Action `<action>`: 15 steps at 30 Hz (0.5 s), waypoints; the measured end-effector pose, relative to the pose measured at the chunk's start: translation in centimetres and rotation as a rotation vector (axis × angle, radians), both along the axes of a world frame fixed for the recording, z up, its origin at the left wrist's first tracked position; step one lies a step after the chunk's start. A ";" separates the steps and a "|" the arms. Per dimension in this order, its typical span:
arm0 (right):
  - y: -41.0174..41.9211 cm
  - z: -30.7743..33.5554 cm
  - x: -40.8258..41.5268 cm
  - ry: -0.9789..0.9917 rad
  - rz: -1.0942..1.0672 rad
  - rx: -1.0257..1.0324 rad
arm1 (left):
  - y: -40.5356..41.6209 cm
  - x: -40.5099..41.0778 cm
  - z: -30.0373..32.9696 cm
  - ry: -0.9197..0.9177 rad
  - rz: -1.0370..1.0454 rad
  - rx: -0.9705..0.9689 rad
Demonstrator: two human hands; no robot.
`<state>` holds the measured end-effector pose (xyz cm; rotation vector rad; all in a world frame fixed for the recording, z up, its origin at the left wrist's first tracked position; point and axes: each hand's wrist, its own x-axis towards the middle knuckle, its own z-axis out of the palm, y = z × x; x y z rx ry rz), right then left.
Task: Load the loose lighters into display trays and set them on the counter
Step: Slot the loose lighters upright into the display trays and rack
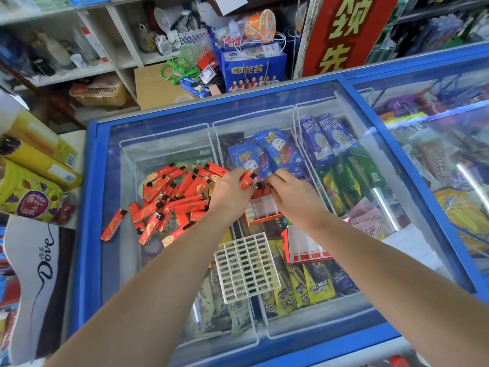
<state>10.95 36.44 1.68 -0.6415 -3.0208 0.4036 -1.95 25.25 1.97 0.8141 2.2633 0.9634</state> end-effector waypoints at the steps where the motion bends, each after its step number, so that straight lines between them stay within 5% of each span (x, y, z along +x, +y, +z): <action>1: 0.0 0.1 0.0 0.015 -0.010 0.005 | 0.0 0.0 0.0 -0.004 0.003 0.002; 11: 0.0 0.0 0.1 0.065 -0.027 0.042 | 0.0 0.1 0.3 -0.035 0.008 -0.003; 15: 0.1 0.8 0.1 0.239 -0.091 -0.022 | 0.2 0.3 0.9 -0.013 0.009 0.025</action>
